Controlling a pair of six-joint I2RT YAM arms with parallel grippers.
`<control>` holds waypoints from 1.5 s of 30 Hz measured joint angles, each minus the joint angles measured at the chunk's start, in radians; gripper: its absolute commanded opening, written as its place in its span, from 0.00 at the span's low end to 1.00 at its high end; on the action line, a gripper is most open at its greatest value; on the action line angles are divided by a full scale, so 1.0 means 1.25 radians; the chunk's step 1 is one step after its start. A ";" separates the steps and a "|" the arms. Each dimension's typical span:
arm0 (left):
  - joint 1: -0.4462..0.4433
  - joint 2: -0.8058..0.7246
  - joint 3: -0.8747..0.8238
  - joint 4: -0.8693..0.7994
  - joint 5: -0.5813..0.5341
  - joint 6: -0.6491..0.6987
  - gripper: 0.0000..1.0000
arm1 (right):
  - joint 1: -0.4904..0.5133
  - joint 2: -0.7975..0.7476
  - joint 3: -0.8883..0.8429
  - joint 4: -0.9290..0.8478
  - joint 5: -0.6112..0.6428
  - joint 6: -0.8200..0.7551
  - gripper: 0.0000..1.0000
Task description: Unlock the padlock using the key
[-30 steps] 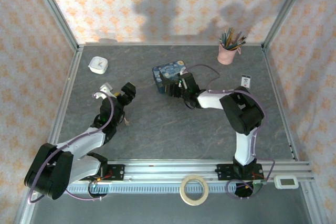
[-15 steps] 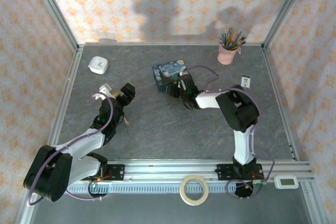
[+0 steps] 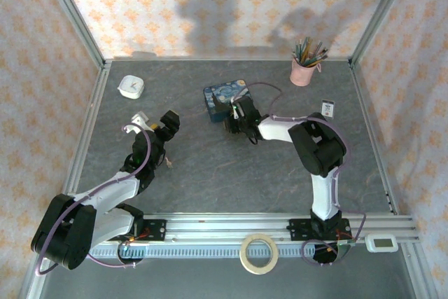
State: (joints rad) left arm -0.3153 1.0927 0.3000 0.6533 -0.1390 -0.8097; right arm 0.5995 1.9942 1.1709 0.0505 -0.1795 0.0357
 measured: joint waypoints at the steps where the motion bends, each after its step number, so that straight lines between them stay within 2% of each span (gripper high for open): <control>1: 0.000 0.001 0.000 0.000 0.000 0.001 0.99 | 0.000 0.000 0.008 -0.024 0.012 -0.013 0.41; 4: 0.000 0.004 0.000 -0.001 0.000 0.006 0.99 | 0.002 -0.003 0.023 -0.081 0.067 -0.031 0.48; 9: 0.000 0.004 0.006 -0.015 0.000 0.019 0.99 | -0.009 -0.024 0.027 -0.146 0.118 -0.023 0.73; 12: 0.000 0.002 0.012 -0.018 -0.001 0.022 0.99 | -0.015 -0.053 0.027 -0.158 0.114 -0.003 0.78; 18: 0.000 -0.025 0.025 -0.078 -0.004 0.038 0.99 | -0.015 -0.138 0.012 -0.113 0.029 0.077 0.80; 20: 0.000 -0.035 0.048 -0.139 -0.003 0.046 0.99 | -0.015 -0.164 -0.013 -0.073 -0.008 0.116 0.87; 21: 0.000 -0.039 0.063 -0.177 -0.003 0.050 0.99 | -0.015 -0.176 -0.031 -0.048 -0.030 0.136 0.97; 22: 0.000 -0.044 0.078 -0.215 -0.004 0.056 0.99 | -0.014 -0.186 -0.050 -0.025 -0.049 0.156 1.00; 27: 0.000 -0.054 0.117 -0.396 0.009 0.064 0.96 | 0.012 -0.197 -0.097 0.017 -0.072 0.209 1.00; 31: -0.004 -0.054 0.099 -0.509 0.041 0.050 0.81 | 0.042 -0.197 -0.098 0.031 -0.069 0.215 1.00; 35: -0.021 -0.055 0.052 -0.569 0.063 0.020 0.71 | 0.050 -0.197 -0.098 0.038 -0.067 0.215 0.99; 41: -0.070 -0.067 0.011 -0.605 0.072 -0.026 0.66 | 0.049 -0.197 -0.098 0.039 -0.057 0.215 0.98; 45: -0.120 -0.052 0.004 -0.590 0.086 -0.070 0.50 | 0.049 -0.197 -0.098 0.038 -0.044 0.215 0.98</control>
State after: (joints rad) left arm -0.4656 1.0271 0.3050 -0.0841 -0.0315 -0.8978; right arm 0.6613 1.7473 1.0489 0.0986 -0.2344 0.3038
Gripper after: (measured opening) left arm 0.563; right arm 0.983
